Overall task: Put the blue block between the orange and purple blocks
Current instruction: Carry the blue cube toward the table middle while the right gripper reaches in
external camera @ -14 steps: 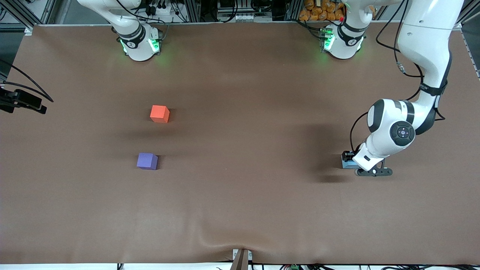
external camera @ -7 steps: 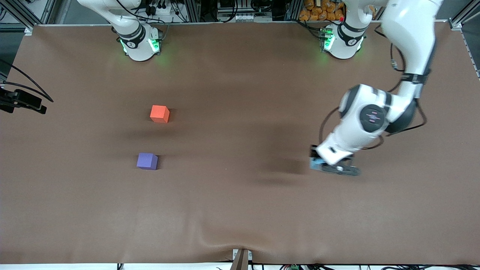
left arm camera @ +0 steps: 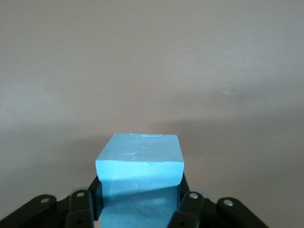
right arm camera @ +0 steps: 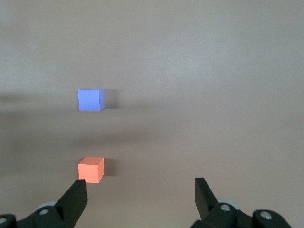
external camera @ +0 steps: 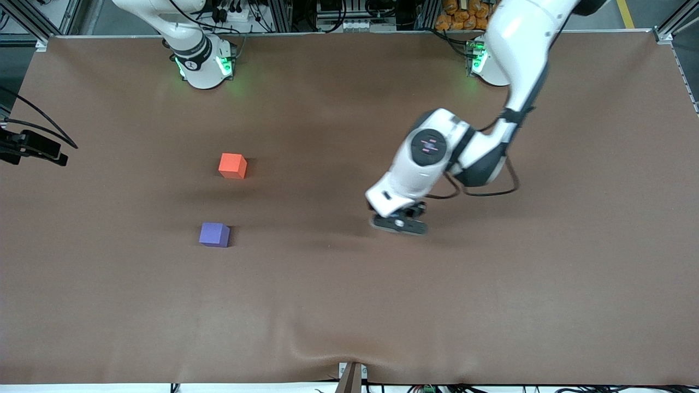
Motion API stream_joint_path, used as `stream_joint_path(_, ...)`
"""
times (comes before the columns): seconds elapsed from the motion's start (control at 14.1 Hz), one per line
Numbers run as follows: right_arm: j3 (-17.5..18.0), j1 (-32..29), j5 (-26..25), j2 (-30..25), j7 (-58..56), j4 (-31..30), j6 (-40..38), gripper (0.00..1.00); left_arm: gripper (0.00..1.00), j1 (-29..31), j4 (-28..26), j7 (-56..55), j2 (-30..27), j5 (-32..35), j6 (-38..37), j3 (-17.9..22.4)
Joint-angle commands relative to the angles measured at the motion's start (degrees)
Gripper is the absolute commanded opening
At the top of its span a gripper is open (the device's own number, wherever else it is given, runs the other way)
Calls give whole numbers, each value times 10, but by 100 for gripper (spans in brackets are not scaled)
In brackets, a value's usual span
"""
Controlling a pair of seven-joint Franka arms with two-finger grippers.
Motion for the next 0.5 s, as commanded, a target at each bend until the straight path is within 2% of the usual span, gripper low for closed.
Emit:
stream_joint_path(0.0,1,1,-2,9,5,13,-3,100,0,-34,60,-37,51,7,-10,6)
stream_joint_path(0.28,2,15,1,24,6,13,4,100,0,-109,130,-150,132,8,-9,21)
stream_joint_path(0.42,2,46,1,60,7,13,18,100,0,-152,142,-169,151,7,-7,60)
